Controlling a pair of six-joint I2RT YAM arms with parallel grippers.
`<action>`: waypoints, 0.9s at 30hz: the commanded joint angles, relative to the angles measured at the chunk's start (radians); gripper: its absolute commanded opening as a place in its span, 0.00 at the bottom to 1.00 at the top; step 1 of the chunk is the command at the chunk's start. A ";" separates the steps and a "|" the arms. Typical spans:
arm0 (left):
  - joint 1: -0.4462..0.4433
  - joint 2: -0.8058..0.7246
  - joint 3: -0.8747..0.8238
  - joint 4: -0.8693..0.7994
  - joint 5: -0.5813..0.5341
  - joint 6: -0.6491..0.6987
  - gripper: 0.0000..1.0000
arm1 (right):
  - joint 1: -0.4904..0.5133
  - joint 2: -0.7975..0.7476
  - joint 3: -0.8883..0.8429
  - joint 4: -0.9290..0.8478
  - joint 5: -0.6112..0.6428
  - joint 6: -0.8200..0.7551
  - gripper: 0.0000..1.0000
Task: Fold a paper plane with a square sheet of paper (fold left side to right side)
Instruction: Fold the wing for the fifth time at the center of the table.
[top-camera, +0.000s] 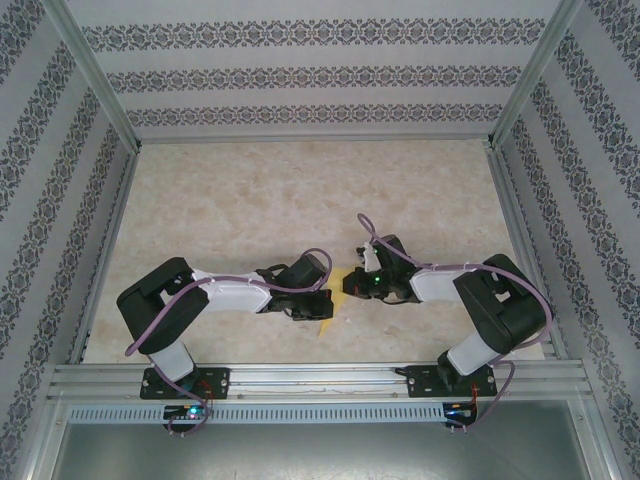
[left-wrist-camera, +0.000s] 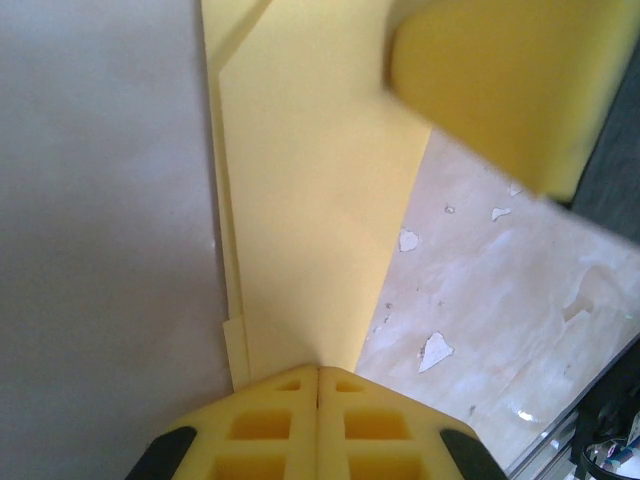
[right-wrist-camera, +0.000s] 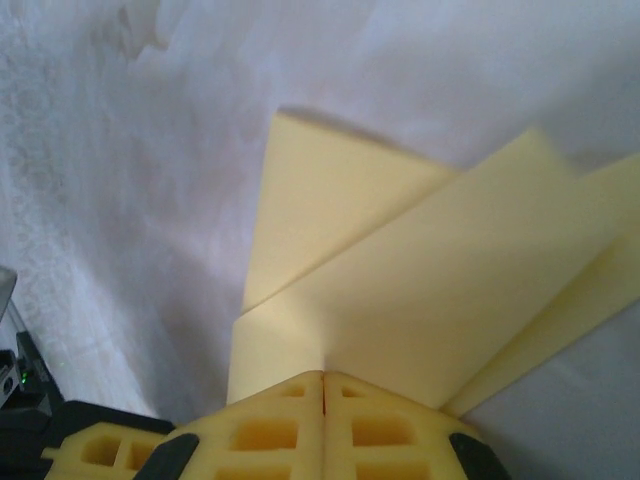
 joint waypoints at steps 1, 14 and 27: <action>-0.008 0.063 -0.070 -0.210 -0.094 0.016 0.00 | -0.049 0.023 0.026 -0.026 0.060 -0.057 0.00; -0.008 0.054 -0.076 -0.205 -0.097 0.014 0.00 | -0.215 0.095 0.093 -0.065 0.010 -0.138 0.00; -0.013 0.024 -0.080 -0.148 -0.095 -0.004 0.00 | -0.274 -0.073 0.144 -0.213 -0.041 -0.165 0.00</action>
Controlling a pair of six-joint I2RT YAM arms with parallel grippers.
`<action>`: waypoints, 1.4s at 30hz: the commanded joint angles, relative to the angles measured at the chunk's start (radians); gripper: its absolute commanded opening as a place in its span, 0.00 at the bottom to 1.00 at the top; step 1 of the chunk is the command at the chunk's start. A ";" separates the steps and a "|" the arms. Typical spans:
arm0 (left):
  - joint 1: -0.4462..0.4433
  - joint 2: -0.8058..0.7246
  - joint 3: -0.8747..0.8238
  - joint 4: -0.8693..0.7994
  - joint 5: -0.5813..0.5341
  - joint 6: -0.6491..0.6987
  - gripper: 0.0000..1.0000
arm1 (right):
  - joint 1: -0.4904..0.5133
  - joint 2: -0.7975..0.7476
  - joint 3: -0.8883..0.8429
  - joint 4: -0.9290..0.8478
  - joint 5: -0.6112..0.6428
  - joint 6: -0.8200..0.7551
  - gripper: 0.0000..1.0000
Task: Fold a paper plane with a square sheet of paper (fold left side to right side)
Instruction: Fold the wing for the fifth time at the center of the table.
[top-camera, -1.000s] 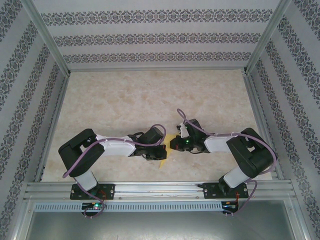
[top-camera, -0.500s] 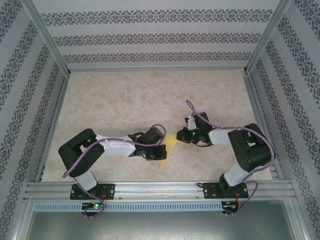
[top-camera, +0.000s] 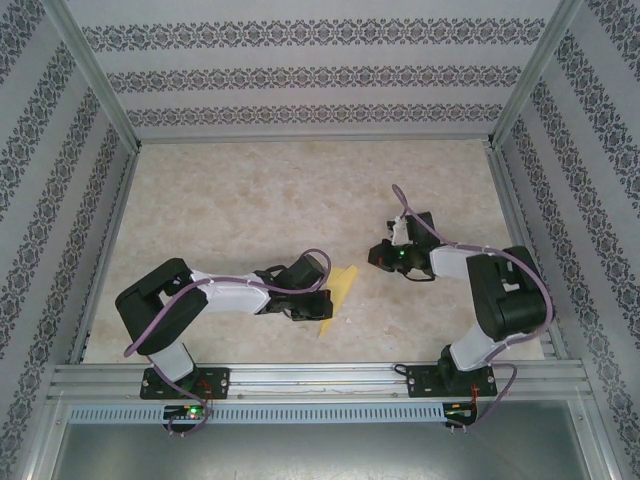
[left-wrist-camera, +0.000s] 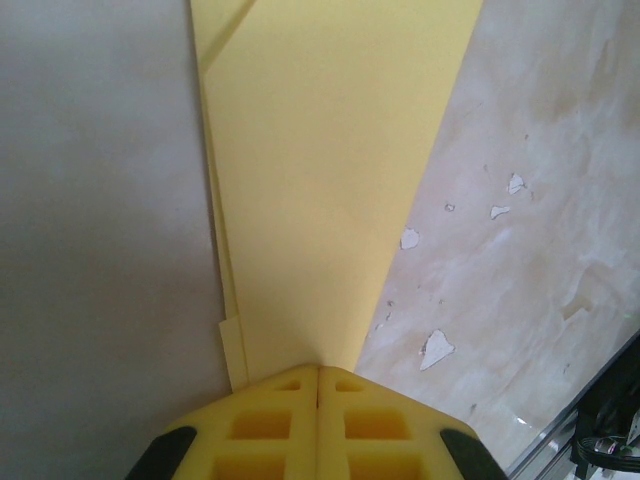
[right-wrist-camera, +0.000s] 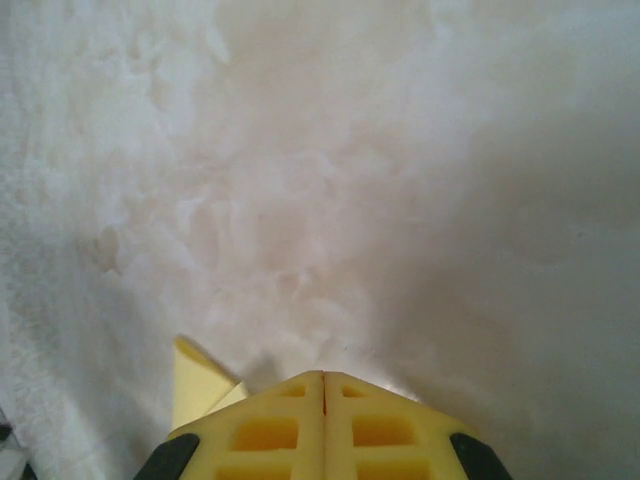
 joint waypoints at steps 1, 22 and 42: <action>-0.012 0.032 -0.062 -0.166 -0.093 -0.006 0.00 | 0.010 -0.119 -0.008 -0.058 -0.010 -0.004 0.00; -0.012 0.035 -0.044 -0.105 -0.082 -0.030 0.00 | 0.399 -0.146 -0.189 0.154 0.010 0.464 0.00; -0.012 0.034 -0.052 -0.112 -0.089 -0.034 0.00 | 0.424 -0.050 -0.231 0.152 0.080 0.440 0.00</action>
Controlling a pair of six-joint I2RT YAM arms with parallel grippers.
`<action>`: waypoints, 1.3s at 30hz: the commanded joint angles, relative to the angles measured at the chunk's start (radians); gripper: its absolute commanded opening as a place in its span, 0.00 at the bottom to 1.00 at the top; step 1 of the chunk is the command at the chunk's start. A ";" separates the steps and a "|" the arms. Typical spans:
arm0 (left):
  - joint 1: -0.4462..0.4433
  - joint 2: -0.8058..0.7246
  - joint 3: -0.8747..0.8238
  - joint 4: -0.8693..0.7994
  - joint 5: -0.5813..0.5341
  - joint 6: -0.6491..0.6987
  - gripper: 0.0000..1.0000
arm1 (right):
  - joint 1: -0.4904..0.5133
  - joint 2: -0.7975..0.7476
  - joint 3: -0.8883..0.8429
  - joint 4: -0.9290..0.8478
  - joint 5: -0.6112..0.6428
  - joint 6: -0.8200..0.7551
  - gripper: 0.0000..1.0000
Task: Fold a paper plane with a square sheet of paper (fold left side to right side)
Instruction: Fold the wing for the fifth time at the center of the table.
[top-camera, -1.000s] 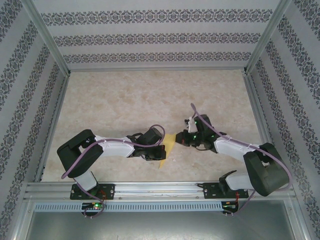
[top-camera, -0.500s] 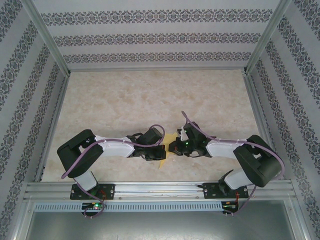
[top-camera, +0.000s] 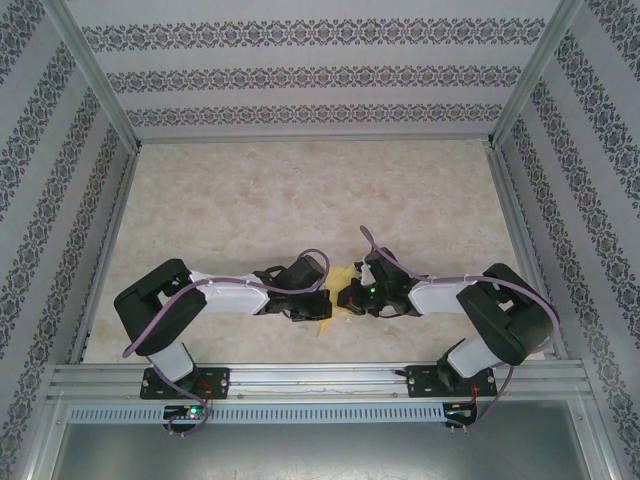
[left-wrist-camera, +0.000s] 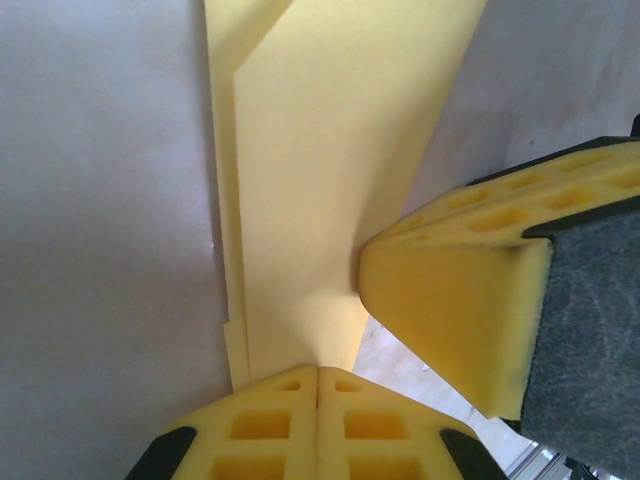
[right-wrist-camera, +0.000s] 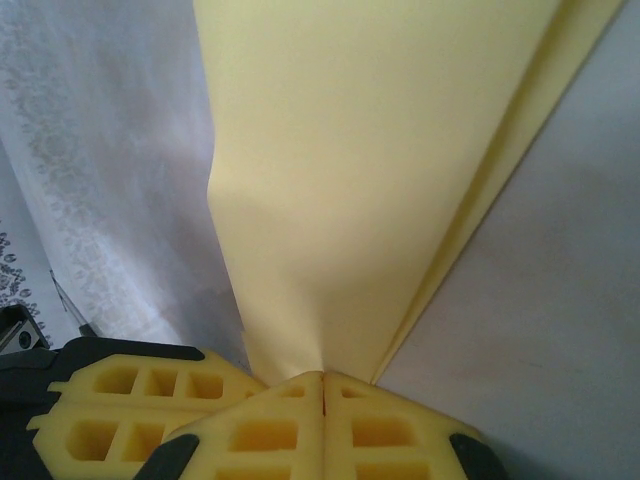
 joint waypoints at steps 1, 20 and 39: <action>-0.012 0.041 -0.045 -0.120 -0.082 -0.008 0.00 | 0.003 0.011 -0.012 -0.028 0.040 -0.024 0.00; -0.012 0.019 -0.034 -0.101 -0.076 -0.006 0.00 | -0.054 0.072 0.121 -0.032 0.053 -0.103 0.00; 0.027 -0.156 0.039 -0.048 0.040 -0.032 0.02 | -0.077 0.185 0.048 -0.035 0.064 -0.176 0.00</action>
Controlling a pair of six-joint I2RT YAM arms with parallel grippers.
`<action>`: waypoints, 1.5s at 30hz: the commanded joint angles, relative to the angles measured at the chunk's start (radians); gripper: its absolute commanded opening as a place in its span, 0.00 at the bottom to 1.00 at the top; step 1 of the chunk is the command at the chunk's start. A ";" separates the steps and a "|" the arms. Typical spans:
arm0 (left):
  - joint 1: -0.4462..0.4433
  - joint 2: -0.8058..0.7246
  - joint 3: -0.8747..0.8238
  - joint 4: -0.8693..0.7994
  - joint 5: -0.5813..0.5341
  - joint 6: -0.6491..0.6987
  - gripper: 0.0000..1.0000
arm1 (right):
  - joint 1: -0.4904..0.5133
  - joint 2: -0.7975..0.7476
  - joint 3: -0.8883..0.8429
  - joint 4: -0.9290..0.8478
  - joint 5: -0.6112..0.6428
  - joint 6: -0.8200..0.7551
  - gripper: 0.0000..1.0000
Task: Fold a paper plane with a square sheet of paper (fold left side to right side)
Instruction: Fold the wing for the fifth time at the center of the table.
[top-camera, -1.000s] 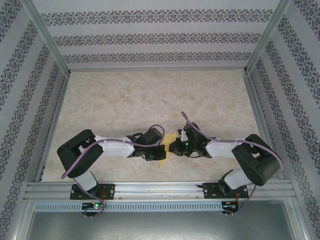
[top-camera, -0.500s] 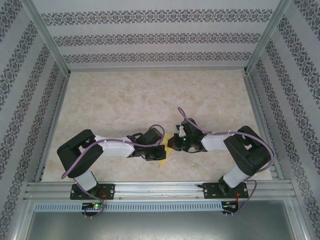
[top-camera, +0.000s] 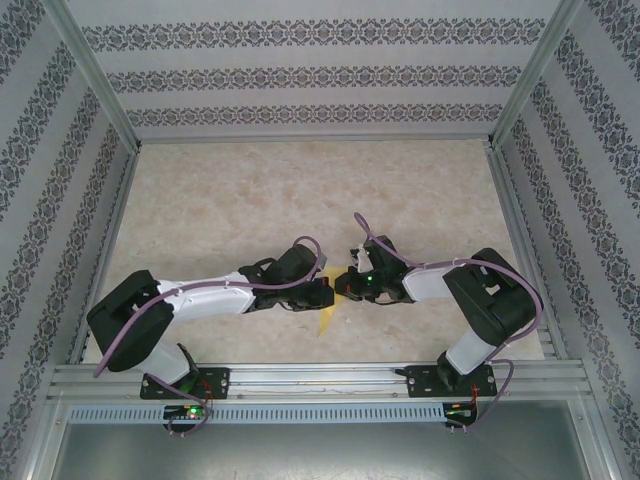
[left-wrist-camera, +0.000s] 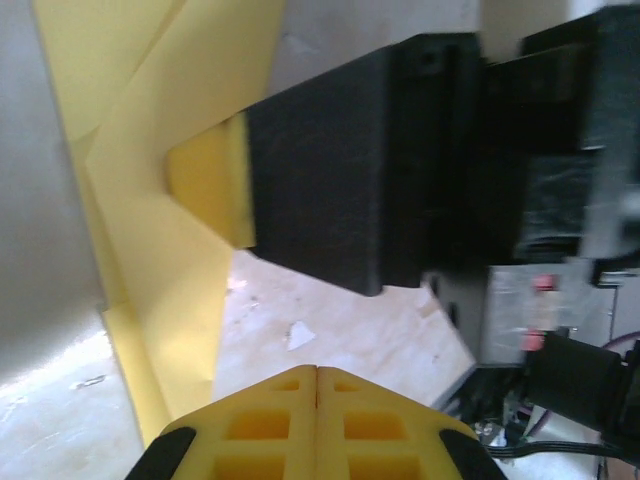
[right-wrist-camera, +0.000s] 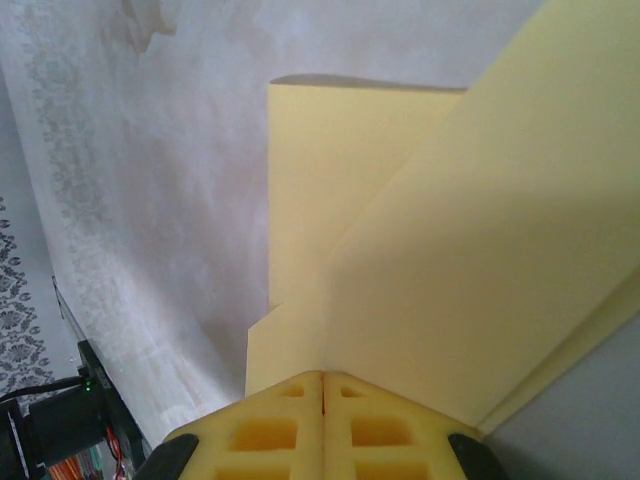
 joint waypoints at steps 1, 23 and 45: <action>0.010 0.014 0.015 -0.014 0.052 -0.026 0.02 | -0.008 0.064 -0.043 -0.084 0.098 -0.042 0.00; 0.004 0.176 -0.051 0.126 0.157 -0.076 0.02 | -0.008 0.105 -0.030 -0.130 0.101 -0.075 0.00; 0.003 0.129 -0.097 0.090 0.126 -0.079 0.02 | -0.009 0.122 -0.001 -0.193 0.114 -0.110 0.00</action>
